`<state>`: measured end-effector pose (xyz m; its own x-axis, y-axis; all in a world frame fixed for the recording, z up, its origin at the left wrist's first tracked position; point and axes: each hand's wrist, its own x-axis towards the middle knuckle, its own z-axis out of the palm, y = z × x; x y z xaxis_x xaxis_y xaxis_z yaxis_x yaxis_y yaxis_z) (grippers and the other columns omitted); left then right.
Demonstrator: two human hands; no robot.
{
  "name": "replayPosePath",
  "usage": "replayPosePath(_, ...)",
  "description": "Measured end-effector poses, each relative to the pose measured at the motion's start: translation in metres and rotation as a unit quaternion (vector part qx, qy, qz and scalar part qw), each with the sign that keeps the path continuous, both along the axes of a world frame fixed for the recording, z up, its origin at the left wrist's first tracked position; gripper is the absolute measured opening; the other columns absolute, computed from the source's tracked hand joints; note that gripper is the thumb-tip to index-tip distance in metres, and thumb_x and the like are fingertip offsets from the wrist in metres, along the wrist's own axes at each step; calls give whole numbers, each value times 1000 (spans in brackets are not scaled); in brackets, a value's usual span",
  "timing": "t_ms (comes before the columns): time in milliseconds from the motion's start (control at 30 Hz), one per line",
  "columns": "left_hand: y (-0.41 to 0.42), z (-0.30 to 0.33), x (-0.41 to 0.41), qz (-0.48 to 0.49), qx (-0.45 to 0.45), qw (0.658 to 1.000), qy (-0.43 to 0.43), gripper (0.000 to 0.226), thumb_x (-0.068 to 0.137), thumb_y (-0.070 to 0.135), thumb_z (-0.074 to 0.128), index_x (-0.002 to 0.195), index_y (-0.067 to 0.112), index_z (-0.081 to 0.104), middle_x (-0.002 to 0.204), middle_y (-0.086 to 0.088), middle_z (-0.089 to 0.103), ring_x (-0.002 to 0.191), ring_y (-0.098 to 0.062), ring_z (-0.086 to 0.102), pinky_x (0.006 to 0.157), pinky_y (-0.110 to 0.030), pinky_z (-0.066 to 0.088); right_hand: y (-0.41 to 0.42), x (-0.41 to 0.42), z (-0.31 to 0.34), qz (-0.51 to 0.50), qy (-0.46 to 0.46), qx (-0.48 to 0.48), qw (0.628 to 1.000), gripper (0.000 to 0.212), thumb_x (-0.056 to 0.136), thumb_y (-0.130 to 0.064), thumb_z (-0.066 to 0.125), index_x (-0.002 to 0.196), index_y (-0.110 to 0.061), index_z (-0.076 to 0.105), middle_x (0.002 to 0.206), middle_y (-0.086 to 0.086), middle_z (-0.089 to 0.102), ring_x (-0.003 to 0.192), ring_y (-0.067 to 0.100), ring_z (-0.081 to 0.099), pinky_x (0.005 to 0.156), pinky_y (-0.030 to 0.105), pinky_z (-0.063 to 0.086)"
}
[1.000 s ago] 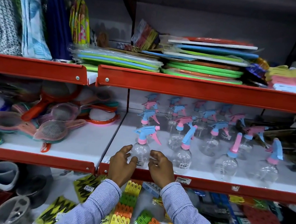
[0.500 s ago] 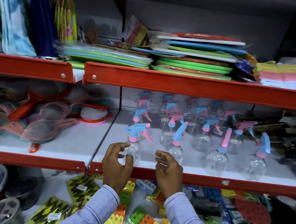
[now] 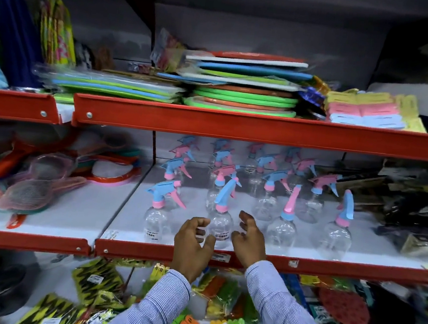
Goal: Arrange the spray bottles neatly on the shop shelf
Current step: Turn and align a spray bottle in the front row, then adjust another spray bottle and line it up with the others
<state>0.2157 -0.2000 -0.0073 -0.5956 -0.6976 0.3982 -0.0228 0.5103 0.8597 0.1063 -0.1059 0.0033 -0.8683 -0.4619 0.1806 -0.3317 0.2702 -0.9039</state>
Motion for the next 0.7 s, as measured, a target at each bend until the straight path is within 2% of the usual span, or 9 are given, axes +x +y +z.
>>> replayPosePath(100,6,-1,-7,6,10,1000,-22,31,80,18,65,111,21,60,111,1,59,92,-12,64,76,-23,53,-3,-11,4,70,-22,37,997,58,81,1,50,137,-14,41,139,7,53,123,23,53,105,32,42)
replayPosePath(200,8,-1,-9,17,14,999,-26,32,81,18,65,112,20,59,112,1,59,93,-14,64,75,-20,51,0,-13,7,92,-6,56,994,52,83,4,48,133,-9,49,133,6,58,112,15,57,85,8,40)
replayPosePath(300,6,-2,-10,21,34,999,-23,33,80,17,65,113,20,58,115,0,61,96,-15,65,82,-30,56,6,-12,5,79,6,34,996,44,83,2,51,126,-8,56,124,9,64,97,10,57,67,-7,37)
replayPosePath(400,3,-3,-10,23,46,998,-25,34,79,19,64,113,22,59,116,0,66,97,-14,66,87,-37,58,11,-8,3,64,13,12,998,35,83,-1,55,116,-11,62,113,7,69,87,9,61,63,-7,39)
replayPosePath(567,5,0,-11,12,53,998,-26,40,82,15,61,122,20,59,116,3,69,105,-14,65,94,-34,54,14,-3,1,56,21,10,998,29,83,-7,59,111,-14,65,108,2,70,79,4,62,60,-5,40)
replayPosePath(700,5,1,-11,3,41,999,-35,44,81,24,60,124,25,58,115,5,70,105,-10,65,95,-35,55,15,-1,1,48,22,4,999,29,83,-8,60,110,-14,66,105,1,70,75,0,59,58,-5,40)
